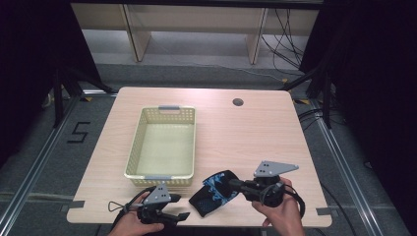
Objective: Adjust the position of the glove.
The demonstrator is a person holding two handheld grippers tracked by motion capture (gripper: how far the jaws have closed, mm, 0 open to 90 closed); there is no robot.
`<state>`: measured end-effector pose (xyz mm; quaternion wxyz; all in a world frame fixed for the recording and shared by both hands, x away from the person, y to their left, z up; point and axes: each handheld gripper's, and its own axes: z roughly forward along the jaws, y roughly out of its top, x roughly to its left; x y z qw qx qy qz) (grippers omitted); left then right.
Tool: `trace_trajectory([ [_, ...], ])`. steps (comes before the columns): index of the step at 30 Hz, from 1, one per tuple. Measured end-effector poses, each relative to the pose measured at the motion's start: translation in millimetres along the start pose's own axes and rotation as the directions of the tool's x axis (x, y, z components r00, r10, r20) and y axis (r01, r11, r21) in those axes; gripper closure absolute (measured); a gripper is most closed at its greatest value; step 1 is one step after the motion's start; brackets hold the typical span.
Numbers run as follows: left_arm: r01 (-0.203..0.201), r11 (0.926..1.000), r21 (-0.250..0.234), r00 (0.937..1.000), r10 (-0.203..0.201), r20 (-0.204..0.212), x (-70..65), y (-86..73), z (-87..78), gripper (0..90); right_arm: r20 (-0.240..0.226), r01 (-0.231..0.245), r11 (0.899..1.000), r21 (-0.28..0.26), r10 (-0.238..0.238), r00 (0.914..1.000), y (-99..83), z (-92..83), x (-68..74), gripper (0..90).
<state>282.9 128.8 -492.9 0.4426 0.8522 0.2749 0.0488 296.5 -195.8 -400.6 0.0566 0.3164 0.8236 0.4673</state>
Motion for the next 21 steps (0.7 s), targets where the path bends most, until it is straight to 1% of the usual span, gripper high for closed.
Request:
trace_trajectory([
  [1,0.003,0.9999,-0.010,1.0000,-0.003,0.000,0.5,0.3,0.2,35.1,-0.014,0.000,1.000,0.006,0.000,0.9999,0.1,5.1,-0.2,87.5],
  [2,0.027,0.9994,-0.022,0.9996,-0.027,-0.006,-0.2,0.6,0.4,35.1,-0.029,-0.023,1.000,0.011,0.023,0.9993,-0.1,9.0,0.7,87.5],
  [3,-0.003,1.0000,-0.005,1.0000,0.003,-0.007,2.6,2.0,-1.3,35.1,-0.044,-0.029,0.999,0.018,0.030,0.9986,-0.1,12.2,1.6,87.5],
  [4,0.010,0.9999,-0.013,0.9999,-0.010,-0.012,3.0,2.3,-1.4,35.1,-0.050,-0.027,1.000,0.015,0.027,0.9984,-0.2,14.5,1.6,87.5],
  [5,0.028,0.9992,-0.029,0.9996,-0.028,0.006,2.5,3.4,-1.1,35.1,-0.063,-0.056,0.998,0.023,0.058,0.9964,-0.4,16.3,4.1,87.5],
  [6,0.054,0.9977,-0.041,0.9985,-0.054,0.000,1.4,3.0,0.0,35.2,-0.078,-0.059,0.998,0.005,0.059,0.9952,-0.7,18.8,4.4,87.5],
  [7,0.050,0.9983,-0.030,0.9987,-0.050,0.001,2.4,3.6,-0.3,35.7,-0.092,-0.044,0.999,0.007,0.045,0.9948,-0.2,19.3,2.5,87.5],
  [8,0.036,0.9988,-0.034,0.9993,-0.036,0.010,3.2,4.6,0.3,36.1,-0.099,-0.037,0.999,0.010,0.037,0.9944,0.4,19.6,2.8,87.5],
  [9,0.048,0.9982,-0.036,0.9986,-0.047,0.022,2.5,5.3,1.4,36.2,-0.112,-0.045,0.999,0.009,0.046,0.9926,0.7,20.6,3.6,87.5],
  [10,0.049,0.9984,-0.028,0.9986,-0.048,0.023,2.4,6.0,2.0,36.4,-0.110,-0.029,1.000,0.000,0.029,0.9935,1.1,21.6,3.3,87.5],
  [11,0.054,0.9985,-0.014,0.9982,-0.053,0.028,1.7,7.2,2.9,36.5,-0.111,-0.029,1.000,-0.002,0.028,0.9934,1.6,22.8,4.1,87.4],
  [12,0.049,0.9988,-0.005,0.9982,-0.049,0.035,1.4,8.2,2.9,36.5,-0.121,-0.036,0.999,0.006,0.037,0.9919,2.1,23.1,5.0,87.5],
  [13,0.050,0.9981,-0.036,0.9981,-0.048,0.038,-0.3,8.8,5.7,36.5,-0.122,-0.033,0.999,0.000,0.033,0.9919,2.3,24.0,5.2,87.5],
  [14,0.049,0.9987,-0.017,0.9985,-0.048,0.027,-0.4,9.7,5.8,36.7,-0.131,-0.065,0.998,0.014,0.067,0.9892,2.5,23.8,8.4,87.5],
  [15,0.054,0.9979,-0.036,0.9976,-0.053,0.044,-1.0,10.7,7.8,36.6,-0.149,-0.053,0.999,0.000,0.053,0.9875,2.9,25.8,7.0,87.5],
  [16,0.052,0.9980,-0.036,0.9974,-0.051,0.052,-0.7,12.2,8.7,36.6,-0.139,-0.053,0.999,0.003,0.053,0.9888,3.3,25.1,8.0,87.5],
  [17,0.055,0.9979,-0.034,0.9969,-0.053,0.059,0.5,13.2,9.6,36.4,-0.152,-0.069,0.998,0.008,0.070,0.9860,3.2,25.0,9.9,87.5],
  [18,0.083,0.9960,-0.033,0.9949,-0.081,0.061,0.8,13.8,10.8,36.2,-0.163,-0.041,0.999,-0.012,0.038,0.9859,3.4,26.4,8.0,87.5],
  [19,0.077,0.9961,-0.044,0.9946,-0.074,0.072,1.7,15.1,12.0,36.1,-0.179,-0.041,0.999,-0.023,0.036,0.9832,3.2,27.1,8.2,87.5],
  [20,0.078,0.9967,-0.024,0.9927,-0.075,0.095,4.0,17.0,11.5,36.1,-0.180,-0.038,0.999,-0.022,0.033,0.9832,3.2,25.8,8.8,87.5],
  [21,0.093,0.9949,-0.039,0.9920,-0.089,0.090,3.7,17.2,13.1,36.0,-0.185,-0.043,0.999,-0.026,0.038,0.9820,2.8,25.3,9.1,87.5],
])
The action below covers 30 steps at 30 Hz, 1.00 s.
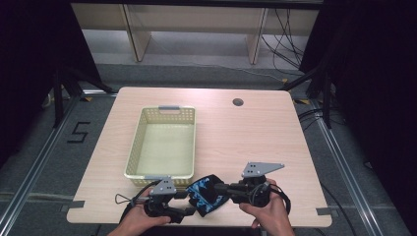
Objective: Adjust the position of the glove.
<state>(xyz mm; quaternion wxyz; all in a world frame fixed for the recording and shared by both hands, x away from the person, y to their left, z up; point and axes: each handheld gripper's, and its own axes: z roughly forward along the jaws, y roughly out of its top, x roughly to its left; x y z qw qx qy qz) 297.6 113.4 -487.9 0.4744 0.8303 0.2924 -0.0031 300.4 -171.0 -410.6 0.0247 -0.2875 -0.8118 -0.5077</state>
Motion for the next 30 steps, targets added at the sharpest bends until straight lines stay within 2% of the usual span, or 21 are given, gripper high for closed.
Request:
trace_trajectory([
  [1,0.048,0.9988,-0.006,0.9984,-0.048,0.030,-0.4,0.7,1.5,36.0,-0.002,0.000,1.000,-0.007,0.000,1.0000,-0.6,0.1,0.2,87.5],
  [2,0.061,0.9981,-0.009,0.9965,-0.060,0.058,0.4,2.2,2.2,36.2,-0.019,-0.041,0.999,0.001,0.041,0.9990,-0.9,-0.5,3.0,87.5],
  [4,0.085,0.9964,-0.007,0.9932,-0.084,0.080,0.7,4.0,4.7,37.9,-0.020,-0.016,1.000,-0.010,0.016,0.9997,-1.2,-0.7,1.2,87.5],
  [5,0.064,0.9978,-0.013,0.9930,-0.063,0.100,1.2,5.5,6.1,41.8,-0.035,-0.029,0.999,-0.016,0.029,0.9990,-1.8,-0.1,1.3,87.5],
  [7,0.065,0.9975,-0.029,0.9927,-0.061,0.104,1.6,6.7,6.8,53.3,-0.022,-0.021,1.000,-0.017,0.020,0.9996,-2.4,-1.1,0.3,87.5],
  [8,0.068,0.9972,-0.032,0.9919,-0.064,0.110,2.1,7.4,6.5,62.6,-0.024,-0.043,0.999,-0.016,0.043,0.9988,-3.6,-1.5,0.6,87.4],
  [11,0.027,0.9978,-0.061,0.9963,-0.022,0.083,2.3,12.2,3.2,80.7,-0.011,-0.059,0.998,-0.024,0.058,0.9982,-7.2,-3.9,-1.2,87.5],
  [12,0.037,0.9970,-0.068,0.9963,-0.031,0.080,0.4,13.5,2.9,83.3,-0.004,-0.054,0.998,-0.031,0.054,0.9985,-8.9,-5.1,-3.1,87.5],
  [13,-0.005,0.9977,-0.068,0.9974,0.010,0.071,0.5,15.5,2.0,84.2,-0.002,-0.091,0.995,-0.029,0.091,0.9958,-11.1,-6.5,-2.0,87.5],
  [15,-0.038,0.9969,-0.069,0.9984,0.040,0.039,-1.8,18.0,1.7,85.4,-0.003,-0.074,0.996,-0.050,0.074,0.9972,-14.6,-5.9,-5.7,87.5],
  [16,-0.033,0.9974,-0.064,0.9987,0.035,0.036,-2.6,19.2,1.4,85.8,0.015,-0.115,0.992,-0.047,0.116,0.9931,-16.8,-7.4,-4.3,87.5],
  [18,-0.074,0.9956,-0.058,0.9972,0.074,0.004,-1.9,22.0,-0.4,86.1,0.029,-0.157,0.986,-0.051,0.158,0.9869,-21.8,-10.6,-3.4,88.4],
  [19,-0.105,0.9930,-0.054,0.9944,0.105,0.007,0.2,24.6,-1.3,86.2,0.054,-0.118,0.991,-0.062,0.121,0.9912,-24.6,-11.6,-7.2,89.7],
  [21,-0.142,0.9889,-0.044,0.9899,0.141,-0.015,1.8,28.2,-3.2,86.3,0.070,-0.171,0.983,-0.069,0.176,0.9819,-31.7,-11.4,-6.1,89.8],
  [22,-0.157,0.9869,-0.038,0.9876,0.156,-0.011,2.2,30.7,-3.8,86.3,0.079,-0.149,0.986,-0.077,0.155,0.9848,-35.4,-9.3,-9.1,89.9],
  [23,-0.165,0.9861,-0.016,0.9863,0.165,-0.010,2.1,32.8,-5.2,86.4,0.087,-0.181,0.981,-0.070,0.187,0.9785,-39.4,-8.1,-5.9,90.0],
  [24,-0.187,0.9824,-0.003,0.9823,0.187,-0.014,2.6,34.7,-6.2,86.4,0.097,-0.158,0.986,-0.061,0.164,0.9817,-41.8,-7.2,-7.7,90.0],
  [26,-0.203,0.9791,0.012,0.9791,0.203,-0.013,2.7,38.3,-7.0,86.3,0.109,-0.174,0.984,-0.049,0.178,0.9780,-45.5,-5.1,-5.2,90.0],
  [28,-0.208,0.9775,0.035,0.9779,0.209,-0.012,3.2,42.7,-8.4,86.3,0.093,-0.220,0.974,-0.054,0.224,0.9701,-50.2,-2.0,-3.0,90.0],
  [29,-0.200,0.9789,0.040,0.9796,0.201,-0.009,2.4,44.6,-8.9,86.4,0.110,-0.200,0.979,-0.044,0.204,0.9728,-53.3,-1.1,-3.9,90.0],
  [30,-0.222,0.9733,0.056,0.9746,0.224,-0.014,2.7,47.8,-10.3,86.4,0.123,-0.208,0.977,-0.035,0.211,0.9696,-56.5,-0.4,-3.7,90.0],
])
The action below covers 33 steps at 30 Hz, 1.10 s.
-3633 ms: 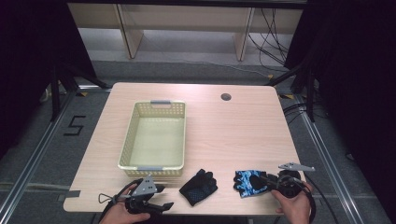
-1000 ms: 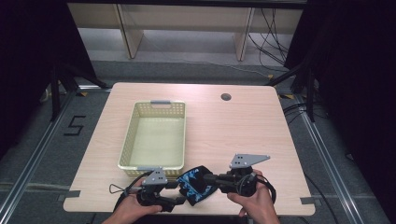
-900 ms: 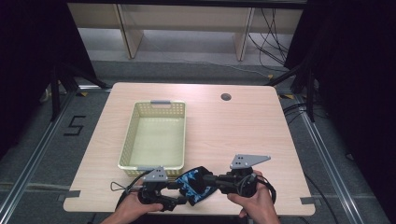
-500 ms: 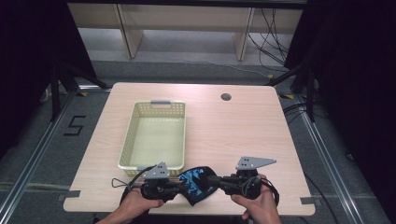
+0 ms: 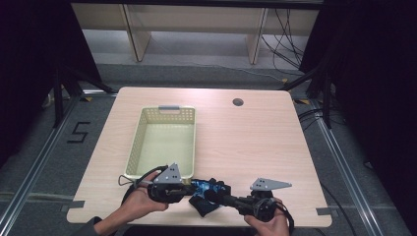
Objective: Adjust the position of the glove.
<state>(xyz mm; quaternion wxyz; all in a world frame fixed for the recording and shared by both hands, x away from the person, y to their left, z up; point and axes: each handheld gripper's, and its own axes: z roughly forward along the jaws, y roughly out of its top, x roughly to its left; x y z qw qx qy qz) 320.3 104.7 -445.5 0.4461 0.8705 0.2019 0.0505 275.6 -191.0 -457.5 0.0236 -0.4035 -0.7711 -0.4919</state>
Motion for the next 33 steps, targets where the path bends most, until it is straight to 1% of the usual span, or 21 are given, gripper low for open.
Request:
trace_trajectory([
  [1,0.000,1.0000,-0.001,1.0000,0.000,0.005,-1.1,2.7,0.0,86.5,0.006,-0.053,0.999,0.015,0.053,0.9986,-3.5,0.8,3.9,90.0],
  [2,-0.022,0.9996,0.019,0.9997,0.022,0.007,-0.6,5.4,-0.9,86.5,0.000,-0.026,1.000,0.000,0.026,0.9997,-6.5,2.8,2.6,90.0],
  [4,-0.041,0.9983,0.042,0.9992,0.040,0.003,0.3,13.4,-1.3,86.5,0.011,-0.060,0.998,0.010,0.060,0.9982,-11.4,4.0,7.6,90.0],
  [5,-0.064,0.9955,0.071,0.9979,0.063,0.012,1.6,18.3,-0.9,86.5,0.015,-0.031,1.000,0.002,0.031,0.9994,-13.4,5.8,6.9,90.0],
  [7,-0.075,0.9928,0.094,0.9972,0.075,0.009,2.8,25.3,-0.5,86.5,-0.001,-0.071,0.997,-0.002,0.071,0.9975,-18.3,9.8,11.7,90.0],
  [10,-0.113,0.9841,0.137,0.9936,0.112,0.019,2.4,35.7,-1.2,86.4,-0.007,-0.079,0.997,-0.011,0.079,0.9968,-25.3,15.1,13.4,90.0],
  [11,-0.129,0.9793,0.157,0.9917,0.126,0.024,1.8,39.3,-1.5,86.4,-0.043,-0.114,0.993,-0.016,0.113,0.9927,-28.2,17.6,16.2,90.0],
  [12,-0.147,0.9717,0.185,0.9891,0.145,0.025,1.2,42.9,-2.6,86.3,-0.060,-0.094,0.995,-0.038,0.092,0.9940,-31.0,21.2,14.0,90.0],
  [14,-0.165,0.9615,0.220,0.9862,0.162,0.031,-0.3,48.3,-3.9,86.2,-0.087,-0.127,0.991,-0.046,0.123,0.9886,-35.4,26.4,15.2,90.0],
  [15,-0.150,0.9623,0.227,0.9886,0.149,0.024,-2.4,49.4,-3.7,86.2,-0.091,-0.172,0.985,-0.023,0.169,0.9813,-36.9,28.4,19.1,90.0],
  [16,-0.180,0.9507,0.253,0.9836,0.178,0.030,-1.6,51.7,-5.1,86.1,-0.100,-0.162,0.986,-0.028,0.159,0.9822,-38.2,31.7,18.6,90.0],
  [17,-0.172,0.9515,0.255,0.9848,0.172,0.022,-2.5,52.4,-4.8,85.9,-0.106,-0.150,0.988,-0.034,0.146,0.9836,-39.1,34.9,17.2,90.0],
  [18,-0.181,0.9414,0.285,0.9830,0.182,0.023,-3.2,53.7,-4.3,85.9,-0.111,-0.155,0.987,-0.030,0.151,0.9823,-39.3,36.2,17.5,90.0],
  [19,-0.193,0.9323,0.306,0.9804,0.196,0.021,-3.2,54.9,-3.9,85.8,-0.124,-0.209,0.978,-0.022,0.205,0.9709,-40.1,38.2,20.9,90.0],
  [20,-0.182,0.9321,0.313,0.9825,0.185,0.020,-4.3,55.5,-2.7,85.9,-0.123,-0.193,0.981,-0.021,0.189,0.9743,-40.5,40.6,19.6,90.0],
  [21,-0.201,0.9196,0.338,0.9787,0.203,0.029,-3.6,57.3,-2.2,85.7,-0.114,-0.173,0.985,-0.023,0.169,0.9789,-41.6,43.0,17.2,90.0],
  [22,-0.204,0.9149,0.348,0.9778,0.207,0.028,-4.2,58.0,-0.3,85.7,-0.102,-0.171,0.985,-0.022,0.168,0.9806,-43.4,45.4,15.4,90.0],
  [23,-0.214,0.9061,0.365,0.9753,0.219,0.027,-4.6,58.9,1.9,85.6,-0.112,-0.187,0.982,-0.009,0.184,0.9764,-44.8,46.3,14.8,90.0],
  [27,-0.253,0.8733,0.416,0.9634,0.267,0.026,-6.4,62.6,14.6,85.3,-0.069,-0.215,0.977,0.001,0.214,0.9743,-49.1,50.3,8.5,84.2],
  [28,-0.259,0.8672,0.425,0.9612,0.275,0.026,-6.5,63.7,16.7,85.4,-0.030,-0.200,0.980,0.013,0.200,0.9793,-49.7,50.9,4.9,82.6],
  [33,-0.297,0.8334,0.466,0.9469,0.320,0.031,-7.2,70.2,25.7,85.5,0.000,-0.171,0.985,0.027,0.171,0.9852,-49.4,45.8,3.8,72.7],
])
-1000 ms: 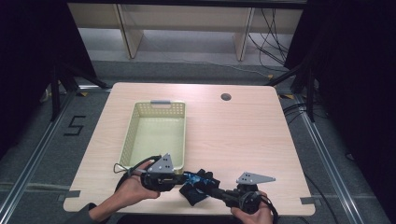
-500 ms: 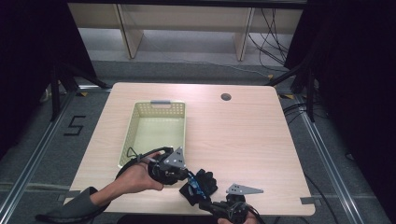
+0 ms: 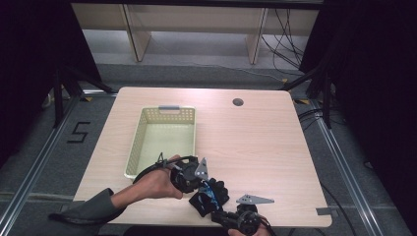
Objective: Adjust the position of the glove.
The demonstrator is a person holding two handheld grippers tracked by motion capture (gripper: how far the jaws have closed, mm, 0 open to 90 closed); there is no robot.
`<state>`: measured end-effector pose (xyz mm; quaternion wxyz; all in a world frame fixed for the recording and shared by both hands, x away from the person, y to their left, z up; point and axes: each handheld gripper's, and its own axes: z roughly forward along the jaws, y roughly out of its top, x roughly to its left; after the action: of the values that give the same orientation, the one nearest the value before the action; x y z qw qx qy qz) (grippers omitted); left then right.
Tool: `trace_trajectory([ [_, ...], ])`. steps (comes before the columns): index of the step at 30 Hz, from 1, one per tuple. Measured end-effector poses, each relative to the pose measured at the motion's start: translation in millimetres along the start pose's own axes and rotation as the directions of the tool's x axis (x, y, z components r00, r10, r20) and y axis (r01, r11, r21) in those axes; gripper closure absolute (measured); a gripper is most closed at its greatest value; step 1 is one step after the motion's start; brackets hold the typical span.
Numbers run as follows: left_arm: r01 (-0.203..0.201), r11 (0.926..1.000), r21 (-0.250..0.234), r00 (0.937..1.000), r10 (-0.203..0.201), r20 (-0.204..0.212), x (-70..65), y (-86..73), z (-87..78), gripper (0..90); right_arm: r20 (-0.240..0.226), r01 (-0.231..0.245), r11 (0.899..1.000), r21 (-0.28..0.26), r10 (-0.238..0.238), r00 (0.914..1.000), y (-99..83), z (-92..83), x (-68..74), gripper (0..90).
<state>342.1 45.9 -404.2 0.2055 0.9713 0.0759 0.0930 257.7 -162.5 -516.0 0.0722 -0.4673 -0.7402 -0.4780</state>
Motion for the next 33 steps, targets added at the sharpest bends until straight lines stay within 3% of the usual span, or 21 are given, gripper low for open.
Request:
trace_trajectory([
  [1,0.000,1.0000,0.002,1.0000,0.000,0.000,0.0,1.2,0.5,85.5,0.025,0.011,1.000,0.019,-0.012,0.9996,0.4,-2.7,1.3,71.4],
  [4,-0.010,0.9999,0.013,0.9999,0.010,0.001,0.6,3.7,1.2,85.5,0.032,0.005,1.000,0.019,-0.005,0.9995,1.1,-12.2,6.8,71.6],
  [5,-0.010,0.9999,0.010,0.9999,0.010,0.000,1.0,3.9,2.0,85.5,0.037,0.049,0.999,0.004,-0.049,0.9981,2.3,-16.2,5.1,71.6],
  [10,-0.008,0.9999,0.011,0.9999,0.008,0.007,2.8,4.1,3.5,85.5,0.124,0.124,0.992,-0.027,-0.119,0.9851,7.4,-40.7,13.0,70.9],
  [11,-0.012,0.9998,0.015,0.9999,0.012,0.006,2.9,3.9,3.8,85.5,0.120,0.096,0.994,-0.053,-0.089,0.9888,7.3,-44.1,16.6,70.9],
  [12,-0.011,0.9999,0.013,0.9999,0.011,0.006,2.9,3.8,4.1,85.5,0.142,0.137,0.989,-0.059,-0.127,0.9816,9.2,-48.5,15.1,70.1],
  [13,-0.009,0.9999,0.012,0.9999,0.009,0.008,3.0,3.8,4.1,85.6,0.154,0.146,0.987,-0.068,-0.134,0.9790,10.8,-51.0,15.7,69.2],
  [14,-0.010,0.9999,0.012,0.9999,0.010,0.010,3.0,4.0,4.1,85.6,0.186,0.166,0.984,-0.065,-0.151,0.9709,13.7,-54.7,14.8,68.8],
  [15,-0.011,0.9999,0.010,0.9999,0.011,0.010,3.2,4.4,4.2,85.6,0.181,0.149,0.986,-0.079,-0.132,0.9745,15.7,-55.3,14.8,67.8],
  [17,-0.012,0.9999,0.012,0.9998,0.012,0.013,3.5,5.0,4.4,85.5,0.221,0.202,0.978,-0.057,-0.185,0.9576,23.9,-54.7,13.1,65.9],
  [18,-0.009,0.9999,0.009,0.9999,0.009,0.013,3.6,5.6,5.0,85.5,0.219,0.212,0.975,-0.062,-0.194,0.9563,25.4,-52.0,11.9,65.8],
  [19,-0.007,0.9999,0.009,0.9999,0.007,0.016,4.0,6.0,5.2,85.5,0.226,0.279,0.959,-0.039,-0.264,0.9379,32.1,-47.6,6.7,65.8],
  [21,-0.005,1.0000,0.006,0.9998,0.005,0.017,4.3,6.5,5.2,85.5,0.184,0.273,0.962,-0.021,-0.265,0.9465,37.5,-41.0,7.2,65.7],
  [23,-0.005,1.0000,0.008,0.9997,0.005,0.022,4.8,6.9,4.8,85.5,0.151,0.303,0.953,0.015,-0.301,0.9414,42.5,-35.3,6.8,67.6],
  [24,-0.005,1.0000,0.007,0.9997,0.005,0.022,5.5,7.3,4.1,85.5,0.128,0.292,0.956,0.018,-0.292,0.9478,42.6,-32.0,8.3,74.1],
  [25,-0.003,1.0000,0.002,0.9997,0.003,0.023,5.9,7.4,3.5,85.6,0.123,0.312,0.949,0.051,-0.316,0.9407,43.9,-30.1,8.6,85.9],
  [26,0.002,1.0000,-0.003,0.9997,-0.002,0.025,6.5,7.7,2.3,85.6,0.115,0.340,0.939,0.043,-0.343,0.9323,44.8,-27.7,5.8,87.3],
  [28,0.001,0.9998,-0.018,0.9999,0.000,0.017,8.3,8.0,-2.0,85.7,0.100,0.295,0.955,0.043,-0.298,0.9493,45.7,-28.2,5.9,88.0],
  [30,0.002,0.9994,-0.035,0.9999,-0.002,0.013,10.7,9.2,-9.1,85.8,0.044,0.216,0.976,0.018,-0.216,0.9753,44.1,-29.9,9.8,88.1],
  [32,-0.002,0.9988,-0.049,1.0000,0.002,0.005,12.2,11.6,-16.6,85.7,-0.024,0.185,0.981,-0.059,-0.187,0.9821,41.9,-28.2,10.1,88.1],
  [33,-0.009,0.9985,-0.054,1.0000,0.009,-0.004,12.5,13.6,-21.0,85.7,-0.060,0.138,0.987,-0.078,-0.143,0.9879,40.4,-27.7,13.3,88.2],
])
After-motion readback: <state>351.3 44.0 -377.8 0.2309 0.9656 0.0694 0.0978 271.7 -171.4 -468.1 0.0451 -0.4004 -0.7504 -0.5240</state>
